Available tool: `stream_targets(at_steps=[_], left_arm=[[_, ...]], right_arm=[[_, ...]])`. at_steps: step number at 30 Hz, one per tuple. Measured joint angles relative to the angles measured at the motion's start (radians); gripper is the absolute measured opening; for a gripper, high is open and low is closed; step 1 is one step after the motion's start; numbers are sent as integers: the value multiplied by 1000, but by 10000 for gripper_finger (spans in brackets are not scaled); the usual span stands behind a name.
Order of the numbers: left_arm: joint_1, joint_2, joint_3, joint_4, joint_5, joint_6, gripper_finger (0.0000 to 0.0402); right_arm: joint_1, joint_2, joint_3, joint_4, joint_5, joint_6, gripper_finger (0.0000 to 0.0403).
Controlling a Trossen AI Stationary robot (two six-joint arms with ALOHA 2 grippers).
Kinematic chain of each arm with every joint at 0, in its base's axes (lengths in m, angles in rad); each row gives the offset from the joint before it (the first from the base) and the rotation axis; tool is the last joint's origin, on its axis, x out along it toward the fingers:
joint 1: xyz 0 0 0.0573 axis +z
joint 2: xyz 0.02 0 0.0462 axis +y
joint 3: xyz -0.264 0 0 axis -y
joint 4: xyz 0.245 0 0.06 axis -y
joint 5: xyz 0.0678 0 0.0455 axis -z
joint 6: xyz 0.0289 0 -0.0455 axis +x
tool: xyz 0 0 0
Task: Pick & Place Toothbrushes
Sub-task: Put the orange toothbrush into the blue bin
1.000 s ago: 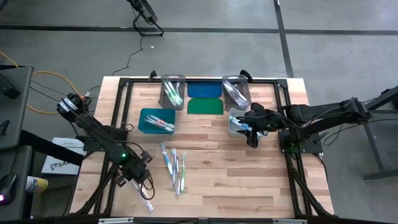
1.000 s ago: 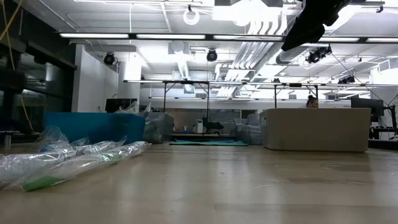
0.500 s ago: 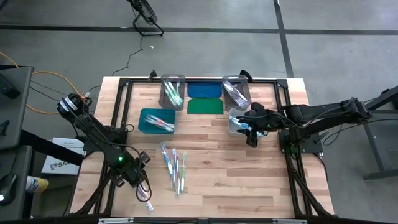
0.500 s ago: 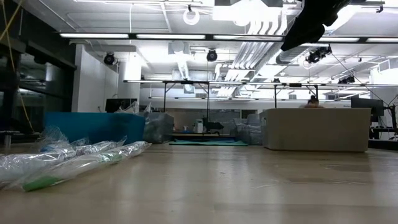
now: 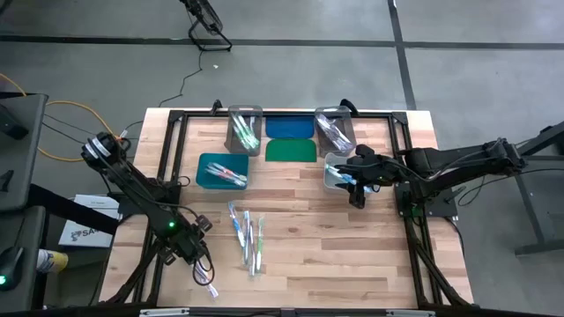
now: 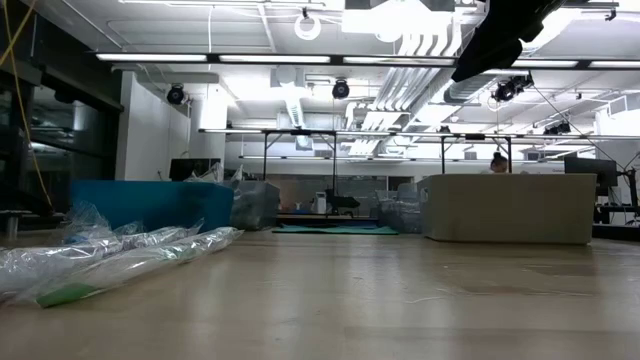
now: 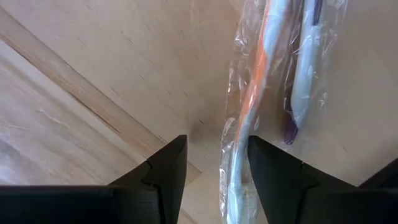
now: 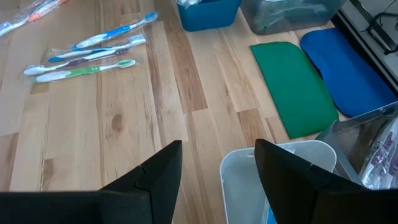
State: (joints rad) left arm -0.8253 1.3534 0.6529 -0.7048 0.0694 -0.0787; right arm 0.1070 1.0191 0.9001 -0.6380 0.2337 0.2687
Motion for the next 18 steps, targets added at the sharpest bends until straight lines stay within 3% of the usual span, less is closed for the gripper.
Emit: stream_targets(at_steps=[8, 18], left_arm=[[0, 76, 3, -3, -49, 75, 143], [0, 79, 4, 0, -105, 118, 15]], right_arm=[[0, 0, 0, 0, 0, -1, 195], [0, 0, 0, 0, 0, -3, 195]])
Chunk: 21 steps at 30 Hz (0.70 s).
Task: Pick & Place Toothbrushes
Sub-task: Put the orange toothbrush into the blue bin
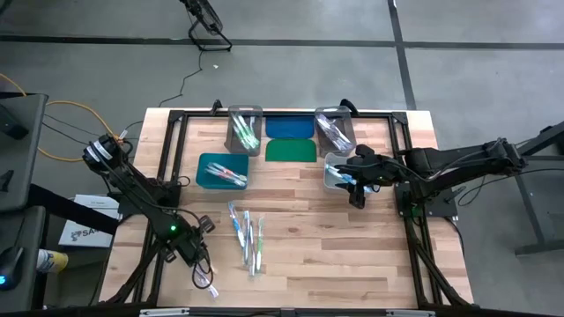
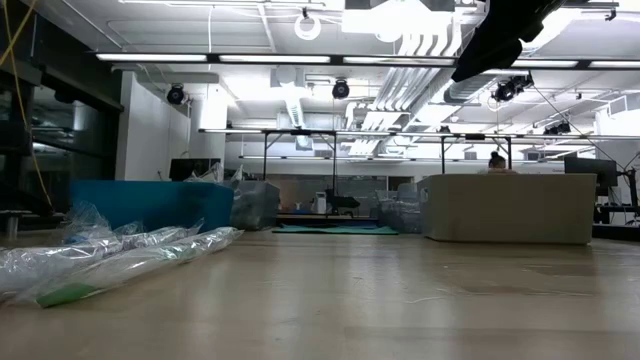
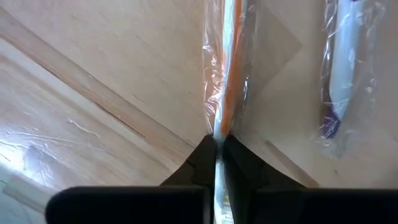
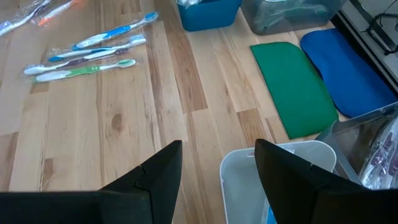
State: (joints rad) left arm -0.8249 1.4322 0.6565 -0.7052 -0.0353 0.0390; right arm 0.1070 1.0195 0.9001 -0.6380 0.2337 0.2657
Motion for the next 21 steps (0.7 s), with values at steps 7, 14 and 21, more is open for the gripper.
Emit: stream_targets(at_steps=[7, 14, 21], left_arm=[[0, 4, 28, -11, -21, 27, 9], [48, -26, 117, -38, -136, 72, 4], [209, -85, 214, -97, -207, 107, 3]], right_arm=[[0, 0, 0, 0, 0, 0, 195], [0, 0, 0, 0, 1, -8, 195], [0, 0, 0, 0, 0, -8, 195]])
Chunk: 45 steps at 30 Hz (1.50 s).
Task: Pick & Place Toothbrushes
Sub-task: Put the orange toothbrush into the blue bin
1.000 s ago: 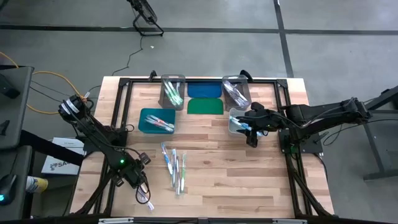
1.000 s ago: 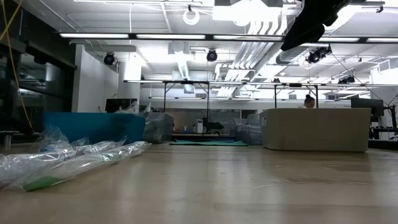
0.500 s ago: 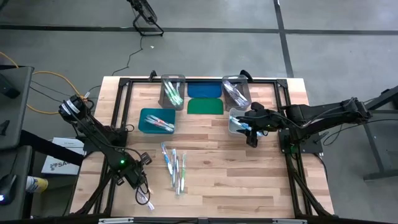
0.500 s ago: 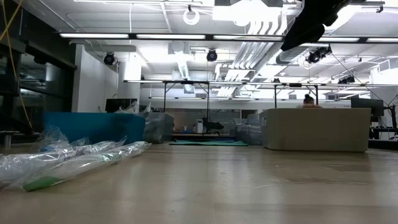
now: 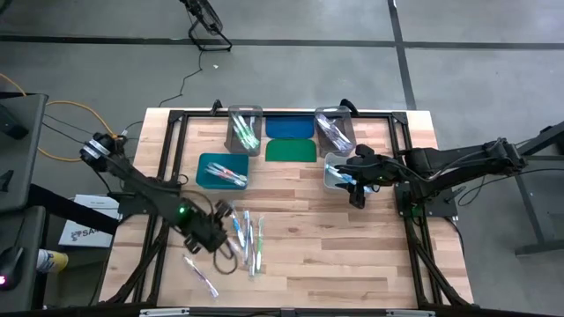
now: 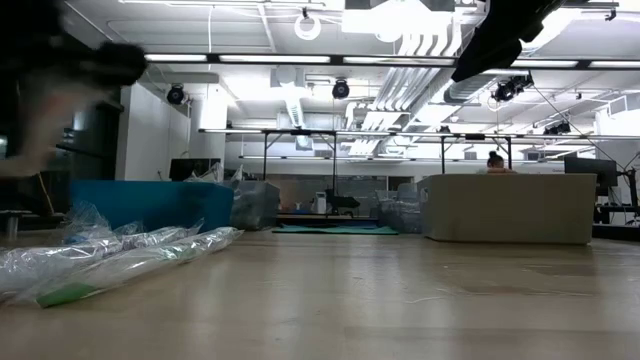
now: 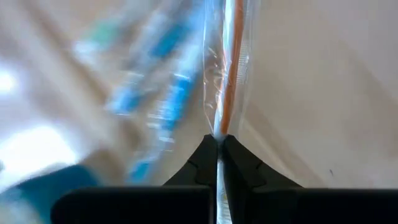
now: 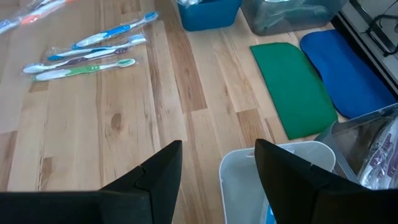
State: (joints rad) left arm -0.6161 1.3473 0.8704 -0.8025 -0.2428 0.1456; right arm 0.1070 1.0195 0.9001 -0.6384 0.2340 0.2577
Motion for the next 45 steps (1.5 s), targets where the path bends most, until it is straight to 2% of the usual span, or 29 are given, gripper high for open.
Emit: stream_targets(at_steps=[10, 23, 29, 38, 45], left_arm=[[259, -24, 124, -217, -170, 51, 1], [616, -24, 128, -310, -194, 361, 1], [717, -24, 128, -318, -194, 473, 1], [817, -24, 128, -354, -191, 551, 1], [848, -25, 113, -300, -102, 565, 0]], right_arm=[[0, 0, 0, -1, 0, -23, 195], [0, 0, 0, -1, -1, -26, 195], [0, 0, 0, -1, -1, -27, 195], [0, 0, 0, -1, -1, -31, 195], [0, 0, 0, -1, 0, -43, 195]])
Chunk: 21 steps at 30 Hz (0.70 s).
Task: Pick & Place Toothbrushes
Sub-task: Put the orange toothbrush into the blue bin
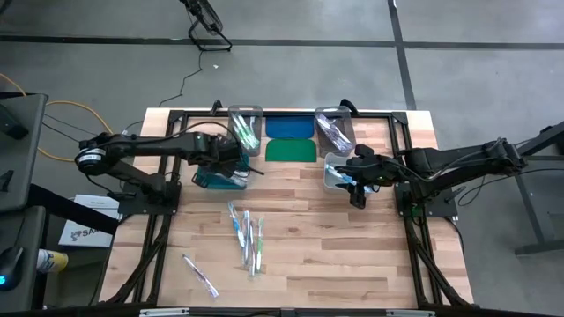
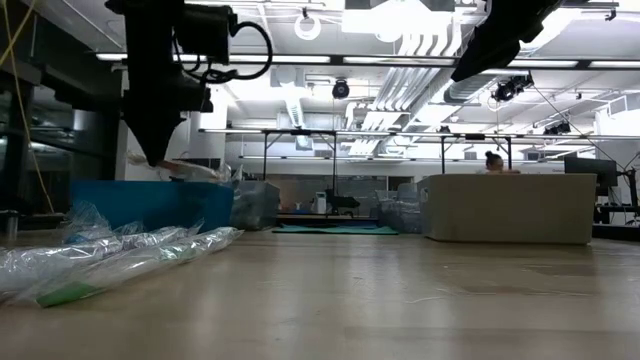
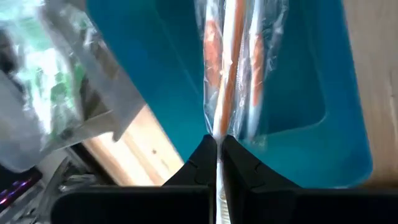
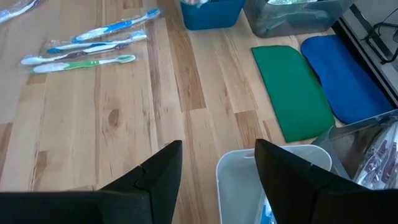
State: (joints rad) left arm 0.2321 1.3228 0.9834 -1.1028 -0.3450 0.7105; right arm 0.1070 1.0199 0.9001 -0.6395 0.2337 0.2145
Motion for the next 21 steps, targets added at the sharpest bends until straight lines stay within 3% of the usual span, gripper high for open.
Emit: stream_targets(at_steps=[11, 21], left_arm=[[-1, 0, -87, 58, 46, -33, 13], [0, 0, -87, 64, 13, -42, 98]], right_arm=[[0, 0, 0, 0, 0, -2, 195], [0, 0, 0, 0, 0, 15, 195]])
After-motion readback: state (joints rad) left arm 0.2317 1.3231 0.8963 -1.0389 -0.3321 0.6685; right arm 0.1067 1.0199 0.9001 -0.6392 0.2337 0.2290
